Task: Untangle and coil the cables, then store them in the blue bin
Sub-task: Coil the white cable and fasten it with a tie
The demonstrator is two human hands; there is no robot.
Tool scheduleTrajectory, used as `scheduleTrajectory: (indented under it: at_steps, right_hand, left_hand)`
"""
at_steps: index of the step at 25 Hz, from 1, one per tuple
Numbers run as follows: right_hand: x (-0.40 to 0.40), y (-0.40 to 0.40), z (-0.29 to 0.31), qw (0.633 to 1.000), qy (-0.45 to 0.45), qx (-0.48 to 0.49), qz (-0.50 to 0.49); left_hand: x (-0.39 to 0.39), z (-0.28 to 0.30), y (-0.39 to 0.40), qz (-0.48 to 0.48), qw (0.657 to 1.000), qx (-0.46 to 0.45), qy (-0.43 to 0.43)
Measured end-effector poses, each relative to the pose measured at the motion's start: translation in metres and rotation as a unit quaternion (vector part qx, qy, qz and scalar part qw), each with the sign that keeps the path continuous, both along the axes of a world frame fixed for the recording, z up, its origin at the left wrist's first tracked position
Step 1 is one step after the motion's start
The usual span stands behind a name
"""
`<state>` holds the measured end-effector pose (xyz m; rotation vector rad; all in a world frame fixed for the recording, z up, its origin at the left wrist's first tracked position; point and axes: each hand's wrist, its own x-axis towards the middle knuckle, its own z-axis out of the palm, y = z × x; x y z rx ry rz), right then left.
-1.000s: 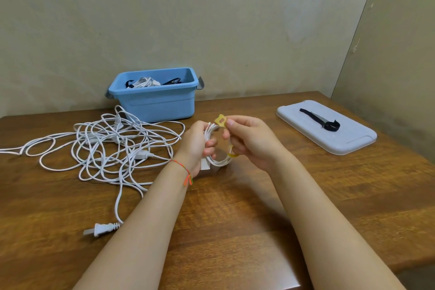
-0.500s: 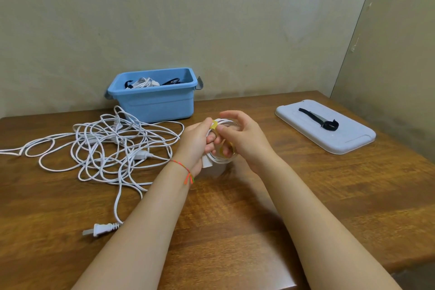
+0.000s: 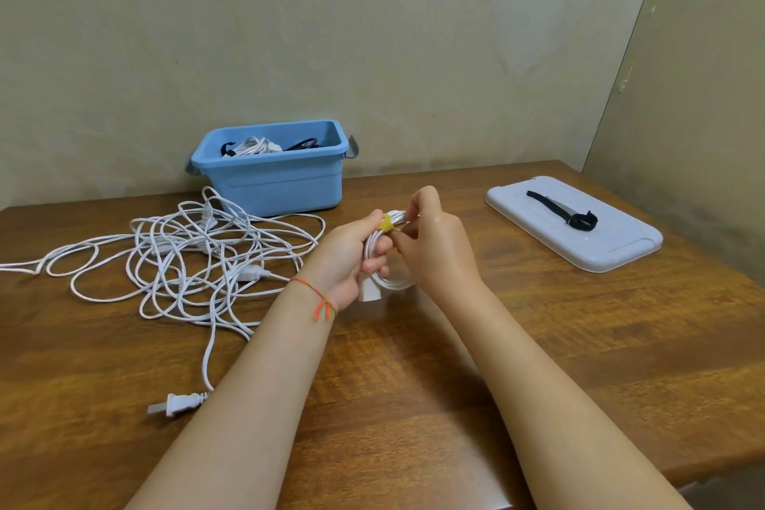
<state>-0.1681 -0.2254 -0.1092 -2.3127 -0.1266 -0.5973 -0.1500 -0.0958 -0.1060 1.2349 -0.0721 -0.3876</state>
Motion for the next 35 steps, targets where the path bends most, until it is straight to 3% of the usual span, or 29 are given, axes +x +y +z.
scheduleTrajectory:
  at_steps: [4, 6, 7, 9, 12, 18, 24, 26, 30, 35]
  right_hand:
    - [-0.002, -0.001, 0.002, 0.981, -0.051, -0.167, -0.089]
    - [0.002, -0.005, -0.002, 0.973, -0.101, -0.195, -0.076]
    - [0.005, -0.008, -0.003, 0.984, -0.083, -0.157, -0.033]
    - [0.004, -0.016, 0.004, 0.995, 0.040, 0.015, 0.092]
    - [0.002, -0.022, 0.010, 0.951, 0.162, 0.193, 0.178]
    - [0.006, -0.028, 0.007, 0.938, 0.137, 0.271, 0.168]
    - [0.009, -0.032, 0.002, 0.932, 0.133, 0.317, 0.113]
    - [0.008, -0.031, 0.003, 0.932, 0.123, 0.323, 0.104]
    - [0.013, -0.026, 0.001, 0.956, 0.045, 0.283, 0.068]
    - [0.011, -0.025, 0.002, 0.968, 0.025, 0.238, 0.079]
  left_hand:
    - [0.001, -0.002, 0.002, 0.005, 0.998, 0.051, -0.049]
    - [0.000, -0.003, 0.002, 0.025, 0.991, 0.090, -0.092]
    - [0.000, -0.005, 0.002, 0.034, 0.985, 0.119, -0.117]
    - [0.001, -0.007, 0.004, 0.041, 0.971, 0.175, -0.158]
    - [0.005, -0.010, 0.007, 0.010, 0.957, 0.216, -0.191]
    - [0.004, -0.010, 0.004, -0.021, 0.951, 0.232, -0.202]
    - [-0.003, -0.005, -0.006, 0.016, 0.918, 0.289, -0.271]
    - [-0.005, -0.004, -0.008, 0.012, 0.928, 0.271, -0.256]
    - [-0.010, -0.001, -0.012, -0.062, 0.978, 0.165, -0.111]
    - [-0.010, 0.002, -0.003, -0.177, 0.976, 0.114, -0.047]
